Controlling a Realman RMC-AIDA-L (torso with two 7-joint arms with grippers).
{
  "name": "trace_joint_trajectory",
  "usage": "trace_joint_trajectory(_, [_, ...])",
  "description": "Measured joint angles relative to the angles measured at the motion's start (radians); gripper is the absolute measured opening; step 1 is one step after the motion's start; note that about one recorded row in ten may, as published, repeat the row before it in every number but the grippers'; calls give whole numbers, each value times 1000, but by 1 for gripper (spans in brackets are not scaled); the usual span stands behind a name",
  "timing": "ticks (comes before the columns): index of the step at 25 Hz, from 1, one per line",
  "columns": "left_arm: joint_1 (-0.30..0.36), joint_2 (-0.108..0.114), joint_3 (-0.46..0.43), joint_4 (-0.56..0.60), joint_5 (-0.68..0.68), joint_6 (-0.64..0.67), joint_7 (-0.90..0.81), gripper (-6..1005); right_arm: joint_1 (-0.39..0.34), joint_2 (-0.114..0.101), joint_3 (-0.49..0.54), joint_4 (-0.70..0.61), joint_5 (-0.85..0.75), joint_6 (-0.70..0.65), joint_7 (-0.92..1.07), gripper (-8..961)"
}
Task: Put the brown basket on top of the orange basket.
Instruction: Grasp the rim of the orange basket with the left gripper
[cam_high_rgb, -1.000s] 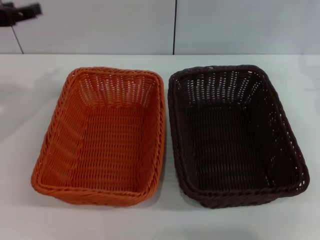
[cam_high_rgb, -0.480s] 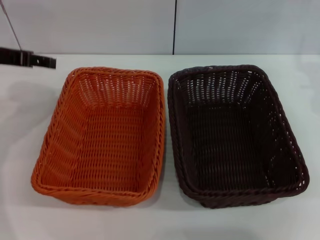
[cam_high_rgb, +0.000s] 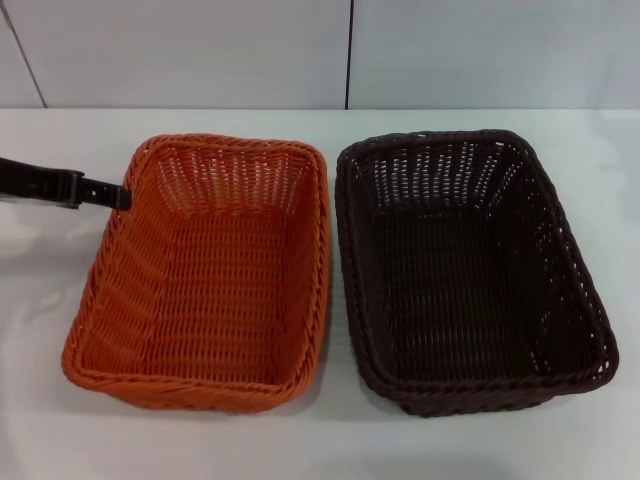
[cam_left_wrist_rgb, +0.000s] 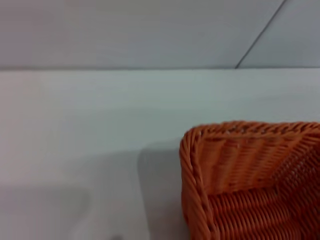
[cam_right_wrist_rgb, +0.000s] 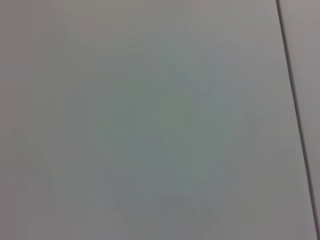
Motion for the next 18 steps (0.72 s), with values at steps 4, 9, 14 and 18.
trace_joint_trajectory(4, [7,-1,3,-8,6,-1,-21,746,0,0,1,2,-1,0,-3,605])
trace_joint_trajectory(9, [6,-12,-1,-78,39,-25,-26,743,0,0,0,4,-1,-1,-8,605])
trace_joint_trajectory(14, [7,-19,6,-103,43,-28,-22,740,2,0,0,6,-2,-2,-15,605])
trace_joint_trajectory(18, [15,-27,6,-103,59,-24,-22,738,4,0,-3,5,-3,-1,-15,605])
